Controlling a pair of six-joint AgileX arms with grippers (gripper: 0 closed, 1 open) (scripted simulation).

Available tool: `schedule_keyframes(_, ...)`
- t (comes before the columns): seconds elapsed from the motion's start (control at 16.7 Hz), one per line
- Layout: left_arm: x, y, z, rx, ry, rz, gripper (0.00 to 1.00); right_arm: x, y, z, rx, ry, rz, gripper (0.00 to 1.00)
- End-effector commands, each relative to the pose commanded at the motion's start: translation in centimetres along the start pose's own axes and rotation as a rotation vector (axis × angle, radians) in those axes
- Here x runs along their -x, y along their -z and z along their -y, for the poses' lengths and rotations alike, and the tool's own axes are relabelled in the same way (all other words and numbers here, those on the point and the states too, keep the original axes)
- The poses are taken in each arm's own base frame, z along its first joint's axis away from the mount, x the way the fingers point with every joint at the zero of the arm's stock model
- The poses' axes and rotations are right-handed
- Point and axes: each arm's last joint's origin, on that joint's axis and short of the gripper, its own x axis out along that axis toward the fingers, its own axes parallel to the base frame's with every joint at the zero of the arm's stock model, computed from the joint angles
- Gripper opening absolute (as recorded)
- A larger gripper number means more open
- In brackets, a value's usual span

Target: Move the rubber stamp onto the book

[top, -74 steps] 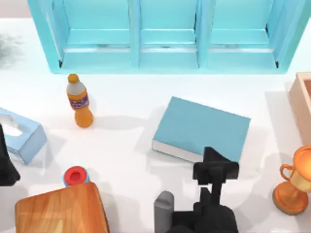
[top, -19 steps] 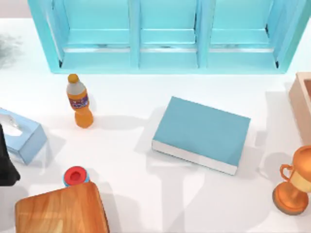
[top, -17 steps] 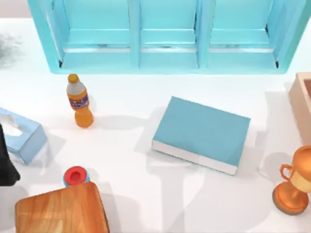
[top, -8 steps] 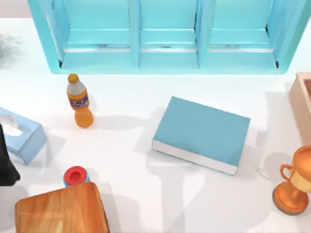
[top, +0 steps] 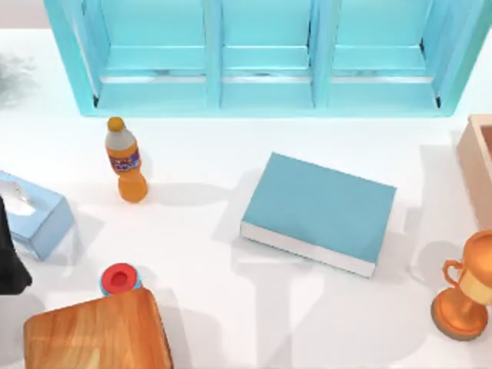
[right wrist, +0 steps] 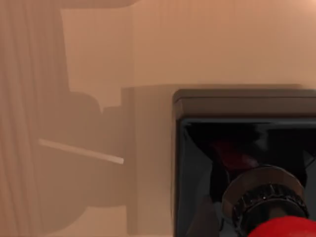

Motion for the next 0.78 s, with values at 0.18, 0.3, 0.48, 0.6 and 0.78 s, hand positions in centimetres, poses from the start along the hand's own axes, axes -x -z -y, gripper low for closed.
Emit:
schedule_keyframes(0.18, 0.0, 0.0, 0.0, 0.0, 0.0, 0.0, 1.0, 0.1, 0.0, 0.0, -0.001, 0.001, 0.002, 0.0)
schedule_keyframes(0.3, 0.0, 0.0, 0.0, 0.0, 0.0, 0.0, 1.0, 0.4, -0.2, -0.3, -0.004, 0.001, 0.003, 0.0)
schedule_keyframes(0.48, 0.0, 0.0, 0.0, 0.0, 0.0, 0.0, 1.0, 3.0, -1.4, -2.6, -0.009, 0.0, 0.005, 0.0)
schedule_keyframes(0.6, 0.0, 0.0, 0.0, 0.0, 0.0, 0.0, 1.0, 5.5, -2.0, -5.3, -0.008, 0.0, -0.001, 0.0)
schedule_keyframes(0.78, 0.0, 0.0, 0.0, 0.0, 0.0, 0.0, 1.0, 9.6, -1.8, -9.8, -0.003, 0.001, -0.02, 0.0)
